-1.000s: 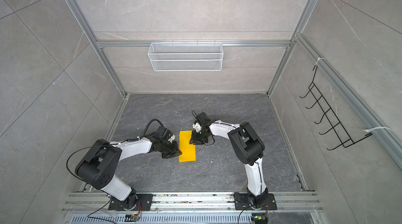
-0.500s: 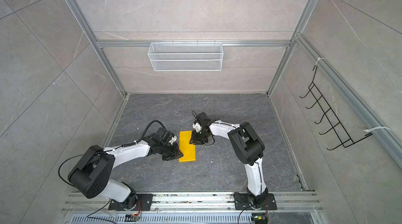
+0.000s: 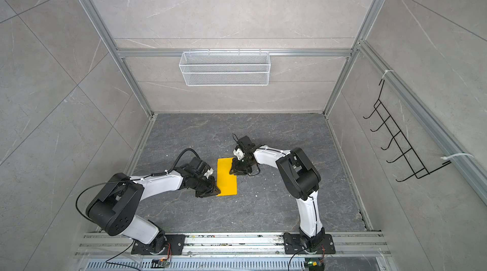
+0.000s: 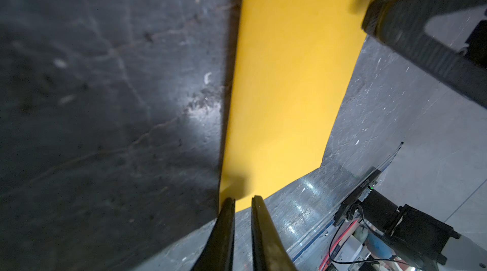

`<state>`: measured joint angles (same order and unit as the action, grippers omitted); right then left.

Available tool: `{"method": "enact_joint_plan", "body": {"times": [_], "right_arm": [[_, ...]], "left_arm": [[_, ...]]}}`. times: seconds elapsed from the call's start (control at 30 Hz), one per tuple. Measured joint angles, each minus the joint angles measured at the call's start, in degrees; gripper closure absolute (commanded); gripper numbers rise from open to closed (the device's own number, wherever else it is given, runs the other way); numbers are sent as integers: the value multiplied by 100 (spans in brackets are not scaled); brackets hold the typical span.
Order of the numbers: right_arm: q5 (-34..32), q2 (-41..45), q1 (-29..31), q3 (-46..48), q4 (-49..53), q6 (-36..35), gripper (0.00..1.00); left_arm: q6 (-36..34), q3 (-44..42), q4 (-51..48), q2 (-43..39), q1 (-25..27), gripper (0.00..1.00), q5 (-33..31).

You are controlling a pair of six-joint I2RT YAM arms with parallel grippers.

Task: Fold a paper plane with a square sheet of paper (pick it up from the middle)

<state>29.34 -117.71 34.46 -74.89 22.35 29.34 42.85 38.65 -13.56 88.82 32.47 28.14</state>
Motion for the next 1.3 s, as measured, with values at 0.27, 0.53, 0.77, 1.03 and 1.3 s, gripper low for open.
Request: {"method": "enact_joint_plan", "body": {"times": [0.27, 0.53, 0.77, 1.03, 1.3], "right_arm": [[-81, 2, 44, -155, 212, -564, 70], [-282, -260, 90, -767, 833, -1399, 70], [-608, -535, 98, -1375, 1279, -2124, 69], [-684, -796, 94, -1873, 1451, -2682, 69], [-643, -619, 94, -1744, 1285, -2542, 67]], "left_arm": [[-361, 31, -507, -409, -393, 80, -57], [-411, 868, -216, -188, -787, 81, -50], [-546, 1499, 203, 715, -787, 81, 68], [-791, 1794, 210, 1338, -852, 84, 98], [-892, 1766, 177, 1495, -968, 85, 63]]}}
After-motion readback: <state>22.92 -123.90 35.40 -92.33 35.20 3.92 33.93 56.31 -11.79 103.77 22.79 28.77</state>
